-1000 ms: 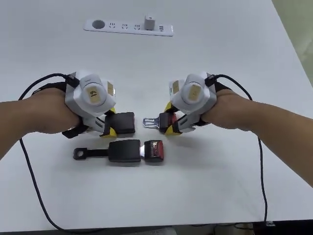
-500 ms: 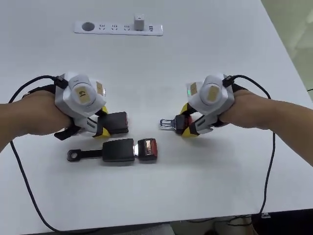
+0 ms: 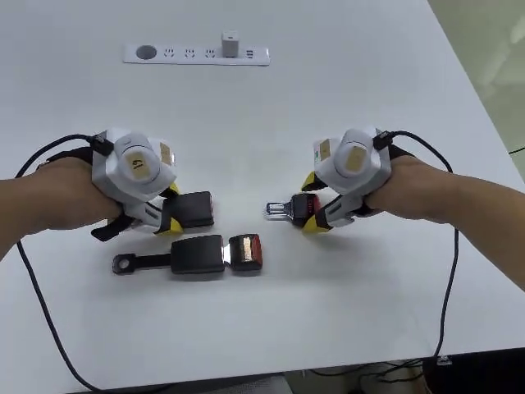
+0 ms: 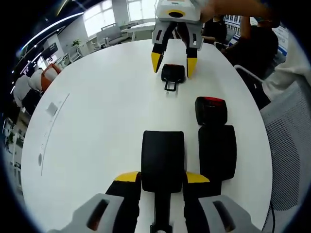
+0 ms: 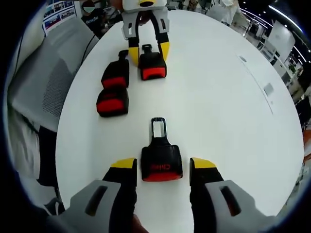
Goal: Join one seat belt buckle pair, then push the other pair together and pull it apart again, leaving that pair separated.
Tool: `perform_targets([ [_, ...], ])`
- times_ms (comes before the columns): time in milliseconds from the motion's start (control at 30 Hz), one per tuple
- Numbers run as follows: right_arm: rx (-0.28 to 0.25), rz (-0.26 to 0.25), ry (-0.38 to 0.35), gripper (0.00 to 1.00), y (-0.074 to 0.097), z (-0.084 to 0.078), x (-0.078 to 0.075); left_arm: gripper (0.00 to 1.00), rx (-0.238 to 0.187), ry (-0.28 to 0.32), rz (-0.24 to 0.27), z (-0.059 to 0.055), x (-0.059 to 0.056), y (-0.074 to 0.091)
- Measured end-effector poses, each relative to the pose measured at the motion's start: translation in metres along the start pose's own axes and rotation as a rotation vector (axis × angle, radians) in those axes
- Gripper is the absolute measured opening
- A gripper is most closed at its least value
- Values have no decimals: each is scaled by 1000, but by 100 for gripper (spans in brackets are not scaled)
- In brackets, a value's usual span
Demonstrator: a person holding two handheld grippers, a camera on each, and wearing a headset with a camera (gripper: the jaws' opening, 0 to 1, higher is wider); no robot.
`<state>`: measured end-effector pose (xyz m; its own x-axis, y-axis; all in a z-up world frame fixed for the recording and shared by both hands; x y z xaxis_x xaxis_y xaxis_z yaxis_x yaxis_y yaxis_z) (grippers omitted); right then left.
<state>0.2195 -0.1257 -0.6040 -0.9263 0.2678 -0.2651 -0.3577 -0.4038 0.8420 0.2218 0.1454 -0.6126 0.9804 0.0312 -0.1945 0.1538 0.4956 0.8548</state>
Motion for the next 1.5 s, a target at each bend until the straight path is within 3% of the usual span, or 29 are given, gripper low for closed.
perform_targets([
  [167, -46, -50, -99, 43, 17, 6, 1, 37, -45, 8, 49, 2, -7, 12],
  [233, -64, -65, -131, 44, 25, 8, 6, 40, -81, 15, 72, 5, -13, 23],
  [367, -102, -100, -200, 47, 35, 11, 17, 42, -166, 52, 120, -2, -28, 43],
  [533, -137, -131, -281, 53, 53, 20, 42, 47, -268, 228, 139, -22, -56, 64],
  [567, -144, -136, -290, 54, 53, 20, 46, 49, -319, 249, 149, -25, -63, 70],
  [633, -164, -153, -324, 58, 57, 21, 53, 53, -352, 265, 168, -33, -76, 77],
  [700, -161, -159, -339, 63, 65, 21, 62, 58, -347, 267, 195, -37, -91, 86],
  [800, -159, -183, -382, 68, 69, 15, 70, 64, -366, 310, 222, -54, -104, 88],
  [867, -163, -197, -414, 70, 74, 12, 76, 68, -421, 365, 229, -59, -116, 89],
  [967, -174, -227, -443, 75, 78, 7, 82, 74, -401, 370, 278, -72, -127, 94],
  [1067, -189, -249, -466, 76, 82, 0, 86, 78, -415, 399, 305, -80, -139, 98],
  [1233, -190, -273, -519, 85, 91, -7, 95, 85, -441, 425, 352, -95, -147, 103],
  [1300, -189, -296, -533, 90, 94, -9, 100, 85, -461, 472, 346, -98, -150, 104],
  [1500, -212, -314, -575, 96, 103, -7, 113, 94, -482, 477, 377, -101, -157, 101],
])
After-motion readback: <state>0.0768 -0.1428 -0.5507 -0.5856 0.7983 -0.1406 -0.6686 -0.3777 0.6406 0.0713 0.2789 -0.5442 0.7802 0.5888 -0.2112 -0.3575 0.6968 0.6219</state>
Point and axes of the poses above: the centre of the closed fingertips' face, and the gripper's own axes: y roughly backward along the fingers, x roughly to its left, z roughly out of its top, the point moved 9 cm from there along y, roughly backward along the fingers, and after that the axes turned 15 degrees about -z, right-handed, at the moved point
